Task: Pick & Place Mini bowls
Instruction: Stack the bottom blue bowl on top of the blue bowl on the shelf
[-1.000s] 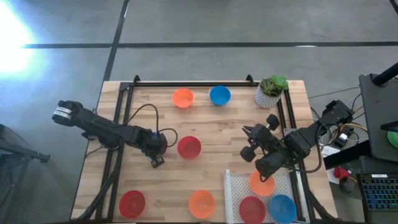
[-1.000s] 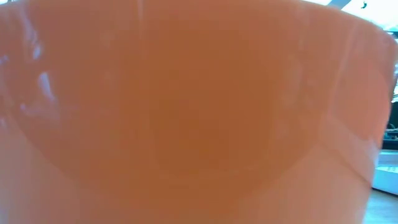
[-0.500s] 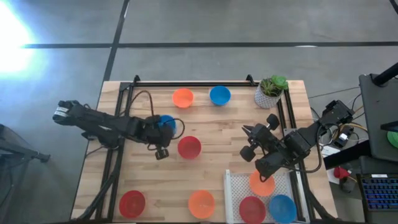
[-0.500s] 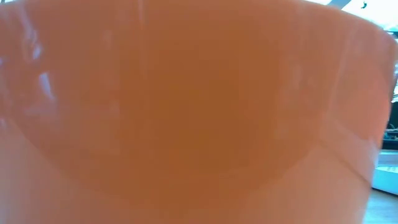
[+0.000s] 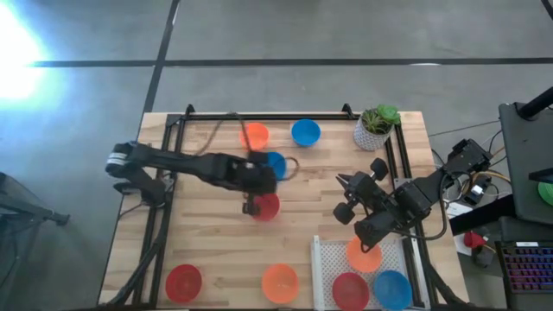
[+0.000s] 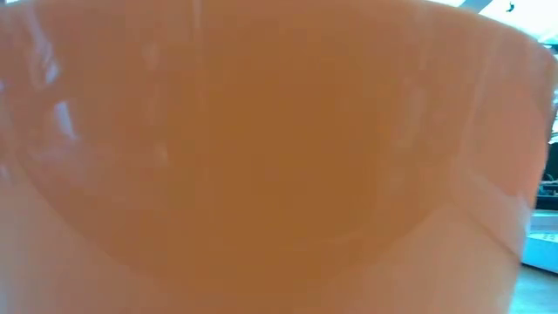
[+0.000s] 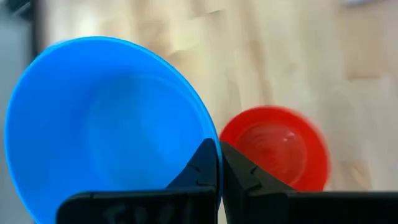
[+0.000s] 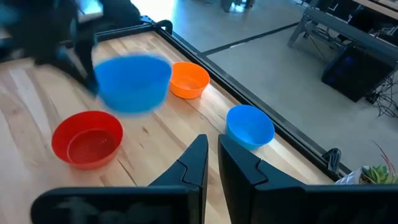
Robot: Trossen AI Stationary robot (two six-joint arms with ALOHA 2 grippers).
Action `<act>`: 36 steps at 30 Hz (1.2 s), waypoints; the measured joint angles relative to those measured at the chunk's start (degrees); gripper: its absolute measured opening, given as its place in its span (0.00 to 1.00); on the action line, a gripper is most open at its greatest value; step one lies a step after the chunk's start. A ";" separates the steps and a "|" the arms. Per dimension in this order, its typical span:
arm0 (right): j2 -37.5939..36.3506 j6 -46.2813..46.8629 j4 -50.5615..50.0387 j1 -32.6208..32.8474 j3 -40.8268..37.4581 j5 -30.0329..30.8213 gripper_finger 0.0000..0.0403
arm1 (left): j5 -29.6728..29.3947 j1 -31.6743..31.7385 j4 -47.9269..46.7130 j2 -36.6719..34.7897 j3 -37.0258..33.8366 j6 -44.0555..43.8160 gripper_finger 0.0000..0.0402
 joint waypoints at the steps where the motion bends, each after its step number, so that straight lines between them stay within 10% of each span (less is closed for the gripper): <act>1: -0.07 0.03 0.00 0.00 0.00 -0.03 0.08 | 1.65 -0.04 0.72 1.64 1.08 2.88 0.00; 11: -2.87 -0.10 -0.07 0.00 0.00 -0.26 0.08 | 11.23 0.04 8.82 11.19 4.96 20.35 0.00; 36: -4.15 -1.61 0.00 0.00 0.00 -0.46 0.08 | 12.26 1.02 13.78 22.19 4.78 16.54 0.00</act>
